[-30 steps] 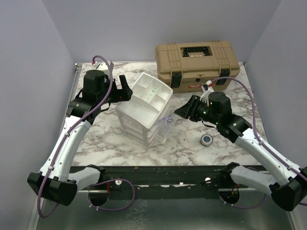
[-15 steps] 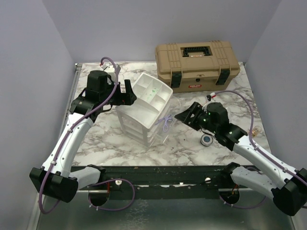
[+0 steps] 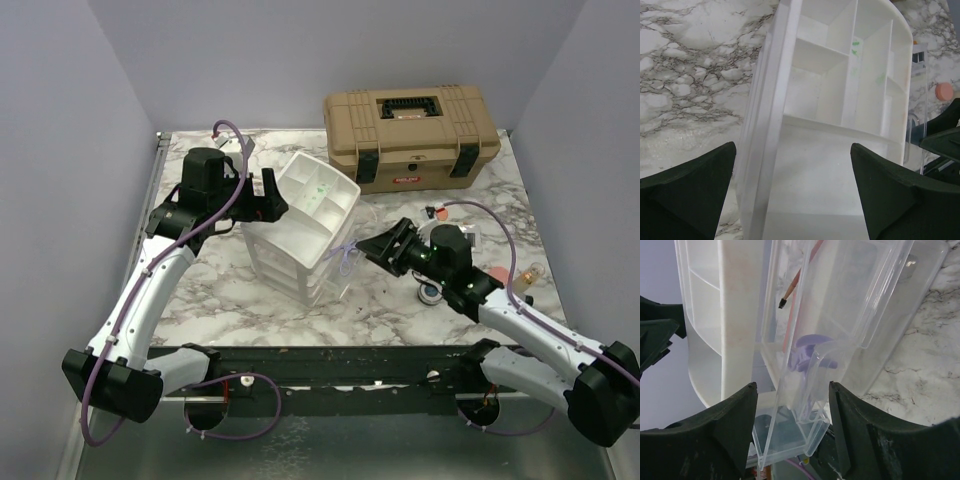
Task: Organize the makeup
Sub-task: Close the drawer in the storage box.
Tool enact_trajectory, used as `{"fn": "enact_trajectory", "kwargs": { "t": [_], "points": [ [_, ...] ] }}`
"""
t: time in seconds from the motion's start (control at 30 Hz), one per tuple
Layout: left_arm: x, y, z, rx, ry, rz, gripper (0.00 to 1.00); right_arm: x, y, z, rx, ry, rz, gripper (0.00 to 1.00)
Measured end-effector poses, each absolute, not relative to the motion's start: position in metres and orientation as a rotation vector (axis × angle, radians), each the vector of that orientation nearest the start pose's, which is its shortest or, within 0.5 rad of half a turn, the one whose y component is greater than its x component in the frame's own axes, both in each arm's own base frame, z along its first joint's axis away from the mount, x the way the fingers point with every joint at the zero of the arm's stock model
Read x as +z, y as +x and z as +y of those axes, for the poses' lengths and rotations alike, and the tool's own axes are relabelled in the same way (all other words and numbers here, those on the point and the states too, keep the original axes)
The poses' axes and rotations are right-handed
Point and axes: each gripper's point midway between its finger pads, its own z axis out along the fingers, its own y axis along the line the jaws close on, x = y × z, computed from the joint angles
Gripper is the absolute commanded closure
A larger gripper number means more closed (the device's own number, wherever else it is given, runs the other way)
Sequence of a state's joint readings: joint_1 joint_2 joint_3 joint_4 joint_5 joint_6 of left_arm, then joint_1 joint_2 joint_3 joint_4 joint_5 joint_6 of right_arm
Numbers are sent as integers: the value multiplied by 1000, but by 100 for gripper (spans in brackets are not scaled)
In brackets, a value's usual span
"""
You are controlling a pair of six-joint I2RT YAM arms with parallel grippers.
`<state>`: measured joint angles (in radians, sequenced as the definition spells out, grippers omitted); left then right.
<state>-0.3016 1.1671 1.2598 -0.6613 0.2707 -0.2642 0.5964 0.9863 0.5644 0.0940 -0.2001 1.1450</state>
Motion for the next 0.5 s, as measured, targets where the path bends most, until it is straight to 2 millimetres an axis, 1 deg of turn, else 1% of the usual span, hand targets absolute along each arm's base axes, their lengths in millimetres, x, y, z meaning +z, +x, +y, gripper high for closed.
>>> {"fn": "enact_trajectory", "kwargs": {
  "t": [0.13,0.27,0.5],
  "points": [
    [276,303,-155,-624,207,2171,3,194,239,253,1370,439,2056,35],
    [276,302,-157,-635,213,2171,3,204,239,257,1415,412,2016,32],
    [276,300,-160,-659,226,2173,4,208,239,266,1468,370,2012,28]
  ]
}}
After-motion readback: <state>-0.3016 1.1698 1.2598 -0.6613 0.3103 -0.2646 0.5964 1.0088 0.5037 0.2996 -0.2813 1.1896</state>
